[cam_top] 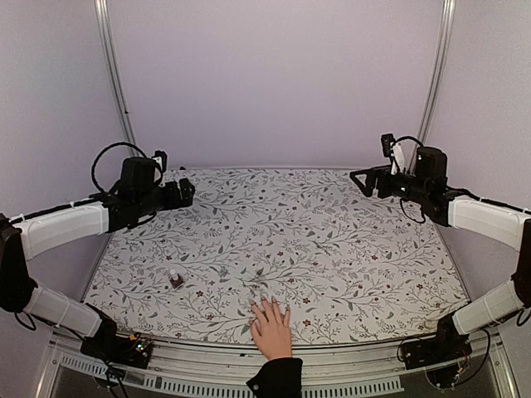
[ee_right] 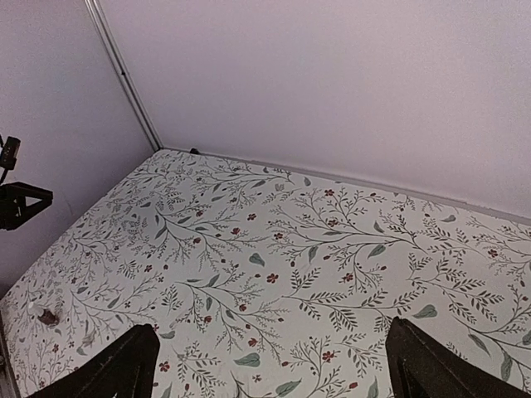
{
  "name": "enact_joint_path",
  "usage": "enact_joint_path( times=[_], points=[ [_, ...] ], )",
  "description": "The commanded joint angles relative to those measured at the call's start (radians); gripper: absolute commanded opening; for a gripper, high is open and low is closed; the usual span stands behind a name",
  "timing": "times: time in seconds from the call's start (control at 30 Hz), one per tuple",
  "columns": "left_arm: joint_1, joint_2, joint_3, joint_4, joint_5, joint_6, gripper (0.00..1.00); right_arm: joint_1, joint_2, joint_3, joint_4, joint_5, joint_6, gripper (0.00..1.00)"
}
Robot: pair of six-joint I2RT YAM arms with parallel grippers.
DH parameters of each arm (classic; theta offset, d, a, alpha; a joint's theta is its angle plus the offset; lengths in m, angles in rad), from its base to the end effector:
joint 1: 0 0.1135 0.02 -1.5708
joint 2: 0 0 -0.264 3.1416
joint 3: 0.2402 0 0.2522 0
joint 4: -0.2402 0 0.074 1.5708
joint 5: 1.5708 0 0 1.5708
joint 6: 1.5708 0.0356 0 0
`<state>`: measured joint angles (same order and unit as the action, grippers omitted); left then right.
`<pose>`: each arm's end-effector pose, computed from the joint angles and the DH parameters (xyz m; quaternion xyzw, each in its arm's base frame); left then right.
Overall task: Paint the nails
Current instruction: Move the nail polish bottle at the center of the board.
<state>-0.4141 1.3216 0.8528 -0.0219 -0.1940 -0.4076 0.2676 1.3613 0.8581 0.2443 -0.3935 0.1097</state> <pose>0.2743 -0.1131 0.2609 -0.0470 0.8538 -0.1282 0.5023 0.2972 0.0956 0.2788 -0.1801 0.7654 0.2643 0.5585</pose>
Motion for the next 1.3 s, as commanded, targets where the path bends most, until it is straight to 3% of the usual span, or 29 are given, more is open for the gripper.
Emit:
enact_joint_path(
  times=[0.0, 0.3, 0.47, 0.63, 0.8, 1.27],
  points=[
    [-0.020, -0.007, 0.007, -0.153, 0.014, -0.033, 1.00, 0.022, -0.006, 0.047, -0.007, -0.088, 0.043, 0.99],
    [-0.056, -0.090, 0.009, -0.505, 0.121, -0.146, 1.00, 0.149, 0.036, 0.220, 0.040, -0.179, 0.302, 0.99],
    [-0.111, -0.119, -0.015, -0.606, 0.145, -0.226, 1.00, 0.232, 0.095, 0.384, 0.086, -0.225, 0.485, 0.99],
    [-0.197, -0.095, -0.001, -0.697, 0.100, -0.284, 1.00, 0.249, 0.160, 0.444, 0.190, -0.273, 0.650, 0.99],
    [-0.252, -0.073, 0.015, -0.788, 0.037, -0.334, 1.00, 0.249, 0.177, 0.480, 0.223, -0.286, 0.693, 0.99],
    [-0.244, -0.078, 0.022, -0.872, -0.060, -0.420, 0.91, 0.248, 0.157, 0.451, 0.253, -0.268, 0.650, 0.99]
  ],
)
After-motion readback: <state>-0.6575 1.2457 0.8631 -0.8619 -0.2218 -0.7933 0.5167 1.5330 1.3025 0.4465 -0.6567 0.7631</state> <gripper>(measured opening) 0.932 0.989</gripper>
